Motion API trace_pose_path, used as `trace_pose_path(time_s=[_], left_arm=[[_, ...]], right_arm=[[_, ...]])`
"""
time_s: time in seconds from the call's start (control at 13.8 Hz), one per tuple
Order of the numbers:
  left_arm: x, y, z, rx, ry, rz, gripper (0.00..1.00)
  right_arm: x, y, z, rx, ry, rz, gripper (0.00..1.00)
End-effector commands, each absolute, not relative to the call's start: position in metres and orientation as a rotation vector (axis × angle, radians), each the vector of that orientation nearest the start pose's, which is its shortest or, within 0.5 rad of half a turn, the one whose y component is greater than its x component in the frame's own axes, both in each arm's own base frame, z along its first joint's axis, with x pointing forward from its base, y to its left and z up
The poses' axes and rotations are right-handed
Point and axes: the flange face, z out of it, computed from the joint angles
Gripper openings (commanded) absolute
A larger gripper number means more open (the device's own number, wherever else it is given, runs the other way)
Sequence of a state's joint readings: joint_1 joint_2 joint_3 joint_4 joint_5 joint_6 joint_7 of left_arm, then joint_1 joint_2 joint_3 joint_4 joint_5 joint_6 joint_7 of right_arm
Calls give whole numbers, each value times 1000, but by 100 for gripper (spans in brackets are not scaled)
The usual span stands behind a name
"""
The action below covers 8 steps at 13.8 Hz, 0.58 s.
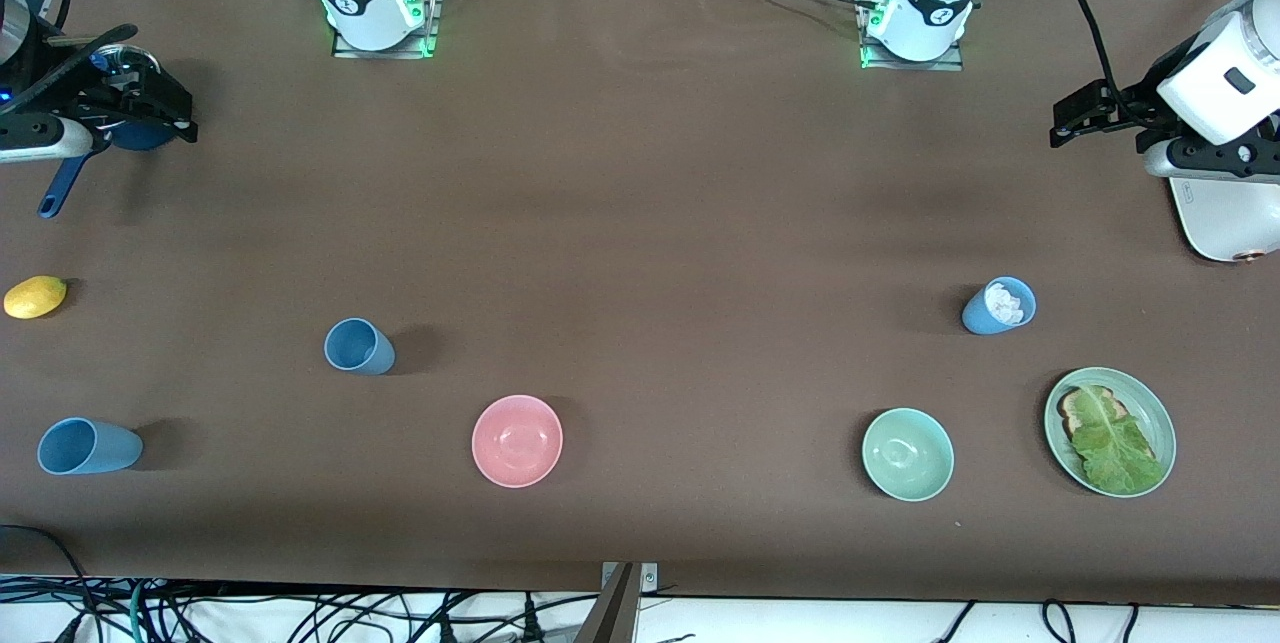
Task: Stack blue cups with both arms
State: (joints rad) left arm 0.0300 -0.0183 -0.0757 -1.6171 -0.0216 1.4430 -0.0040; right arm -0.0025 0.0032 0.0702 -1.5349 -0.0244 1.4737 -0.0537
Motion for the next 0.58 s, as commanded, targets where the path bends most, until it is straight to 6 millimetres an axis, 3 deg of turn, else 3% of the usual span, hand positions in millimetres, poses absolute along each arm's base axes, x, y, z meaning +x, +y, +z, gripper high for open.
trace_pose_path(time_s=[0.0,0.51], left_arm=[[537,-25,609,-3149,86,230,100],[539,-25,606,-3152,87,240,100]], right_arm=[[547,34,636,-3154,-199,82,100],[547,34,634,-3152,-213,94,100]])
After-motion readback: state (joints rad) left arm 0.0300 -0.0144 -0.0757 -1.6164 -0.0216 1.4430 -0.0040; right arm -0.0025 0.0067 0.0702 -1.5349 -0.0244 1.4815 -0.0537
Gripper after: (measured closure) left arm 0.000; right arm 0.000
